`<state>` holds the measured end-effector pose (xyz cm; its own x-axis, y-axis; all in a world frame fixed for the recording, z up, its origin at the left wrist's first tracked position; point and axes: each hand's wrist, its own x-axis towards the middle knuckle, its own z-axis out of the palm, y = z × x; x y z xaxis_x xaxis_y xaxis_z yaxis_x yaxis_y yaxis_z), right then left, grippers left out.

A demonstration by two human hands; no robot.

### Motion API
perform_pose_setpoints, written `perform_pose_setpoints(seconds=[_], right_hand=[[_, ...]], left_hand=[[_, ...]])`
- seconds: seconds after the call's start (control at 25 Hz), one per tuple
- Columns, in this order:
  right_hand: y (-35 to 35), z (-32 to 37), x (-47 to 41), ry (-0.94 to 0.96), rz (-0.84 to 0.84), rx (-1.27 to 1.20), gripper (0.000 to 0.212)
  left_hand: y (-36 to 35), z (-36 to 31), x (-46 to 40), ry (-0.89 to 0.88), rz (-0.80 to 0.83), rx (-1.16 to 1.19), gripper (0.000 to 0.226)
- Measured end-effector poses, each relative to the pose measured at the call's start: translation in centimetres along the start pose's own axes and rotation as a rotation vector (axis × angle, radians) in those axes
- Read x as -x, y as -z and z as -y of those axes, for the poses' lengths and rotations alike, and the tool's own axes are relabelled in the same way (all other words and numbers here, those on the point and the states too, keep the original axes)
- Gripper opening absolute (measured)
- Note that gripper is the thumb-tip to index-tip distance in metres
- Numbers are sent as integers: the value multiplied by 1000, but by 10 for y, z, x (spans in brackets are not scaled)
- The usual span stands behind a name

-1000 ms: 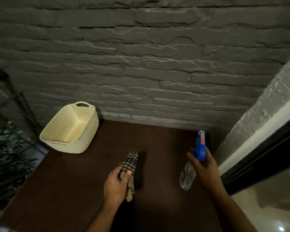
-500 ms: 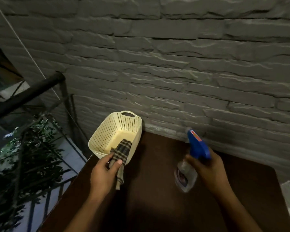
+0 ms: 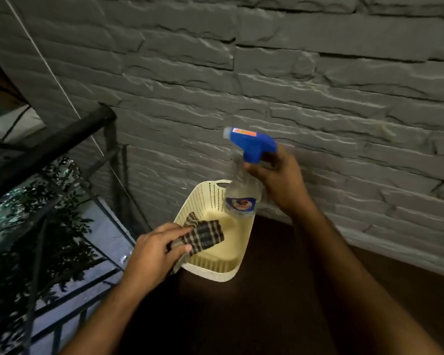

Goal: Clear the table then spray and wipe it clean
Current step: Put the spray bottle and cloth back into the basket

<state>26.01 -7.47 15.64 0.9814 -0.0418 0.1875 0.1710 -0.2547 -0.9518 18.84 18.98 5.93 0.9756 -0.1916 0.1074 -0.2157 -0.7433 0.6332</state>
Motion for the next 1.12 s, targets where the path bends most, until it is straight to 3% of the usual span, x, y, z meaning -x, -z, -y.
perform_pose_setpoints(seconds=[0.48, 0.76, 0.96, 1.12], right_hand=[[-98, -119, -54, -342, 21, -7, 27], [-99, -138, -65, -362, -4, 4, 27], [-93, -137, -55, -347, 25, 131, 43], [-69, -127, -31, -312, -59, 178, 48]], left_hand=[[-2, 46, -19, -82, 68, -111, 46], [-11, 51, -32, -160, 128, -162, 42], [-20, 51, -54, -216, 169, -241, 43], [-32, 44, -75, -264, 196, -332, 44]])
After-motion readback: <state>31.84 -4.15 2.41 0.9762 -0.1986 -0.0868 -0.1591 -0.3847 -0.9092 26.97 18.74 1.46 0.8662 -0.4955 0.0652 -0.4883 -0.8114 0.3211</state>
